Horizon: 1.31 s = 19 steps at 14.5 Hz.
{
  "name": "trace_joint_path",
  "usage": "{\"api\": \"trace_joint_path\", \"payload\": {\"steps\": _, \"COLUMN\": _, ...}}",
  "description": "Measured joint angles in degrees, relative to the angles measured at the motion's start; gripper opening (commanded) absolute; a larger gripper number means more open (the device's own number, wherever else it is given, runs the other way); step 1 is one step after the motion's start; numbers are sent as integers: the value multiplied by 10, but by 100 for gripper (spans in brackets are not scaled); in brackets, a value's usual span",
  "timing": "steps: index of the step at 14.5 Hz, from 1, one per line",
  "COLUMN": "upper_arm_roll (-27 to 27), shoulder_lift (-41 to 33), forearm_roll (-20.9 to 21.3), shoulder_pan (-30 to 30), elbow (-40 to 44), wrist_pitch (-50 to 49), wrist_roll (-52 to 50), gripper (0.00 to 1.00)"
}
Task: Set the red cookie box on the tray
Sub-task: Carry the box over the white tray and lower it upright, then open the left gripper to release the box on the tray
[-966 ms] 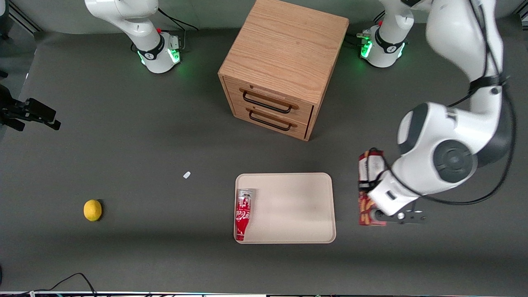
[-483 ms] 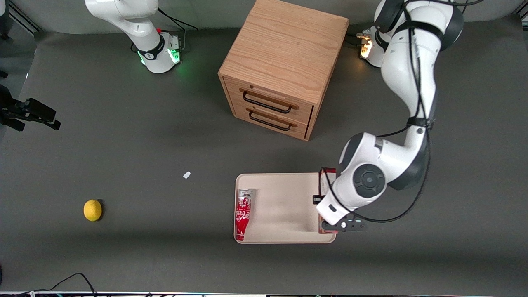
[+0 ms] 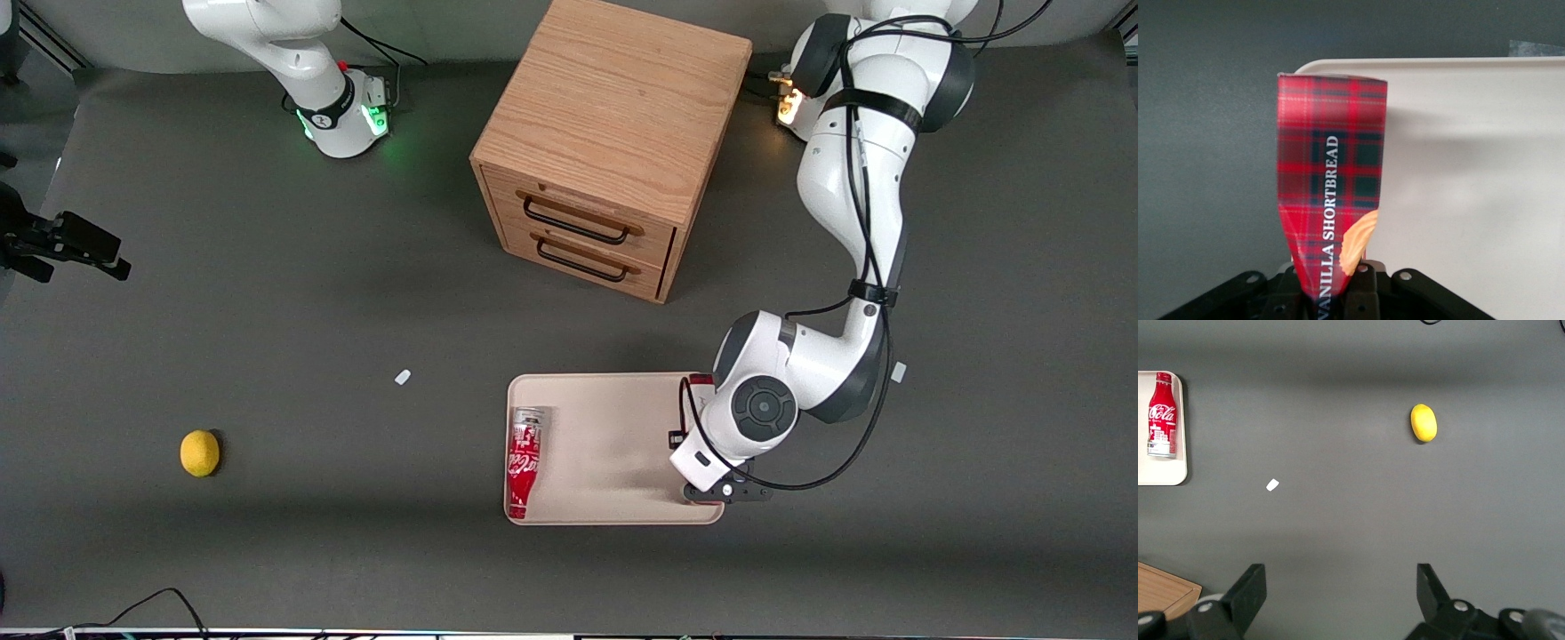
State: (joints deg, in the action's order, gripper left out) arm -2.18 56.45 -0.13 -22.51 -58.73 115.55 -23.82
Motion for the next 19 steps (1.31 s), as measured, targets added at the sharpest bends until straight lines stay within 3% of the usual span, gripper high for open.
{"api": "trace_joint_path", "payload": {"steps": 7, "upper_arm_roll": 1, "shoulder_lift": 3, "forearm_roll": 0, "shoulder_pan": -1, "elbow": 0, "wrist_pitch": 0, "wrist_roll": -9, "gripper": 0}}
{"api": "trace_joint_path", "payload": {"steps": 8, "upper_arm_roll": 1, "shoulder_lift": 3, "forearm_roll": 0, "shoulder_pan": -1, "elbow": 0, "wrist_pitch": 0, "wrist_roll": -10, "gripper": 27}}
{"api": "trace_joint_path", "payload": {"steps": 9, "upper_arm_roll": 1, "shoulder_lift": 5, "forearm_roll": 0, "shoulder_pan": -1, "elbow": 0, "wrist_pitch": 1, "wrist_roll": -10, "gripper": 68}}
{"api": "trace_joint_path", "payload": {"steps": 10, "upper_arm_roll": 1, "shoulder_lift": 7, "forearm_roll": 0, "shoulder_pan": -2, "elbow": 0, "wrist_pitch": 3, "wrist_roll": -10, "gripper": 100}}
{"api": "trace_joint_path", "payload": {"steps": 19, "upper_arm_roll": 4, "shoulder_lift": -25, "forearm_roll": 0, "shoulder_pan": -2, "elbow": -17, "wrist_pitch": 39, "wrist_roll": -11, "gripper": 100}}
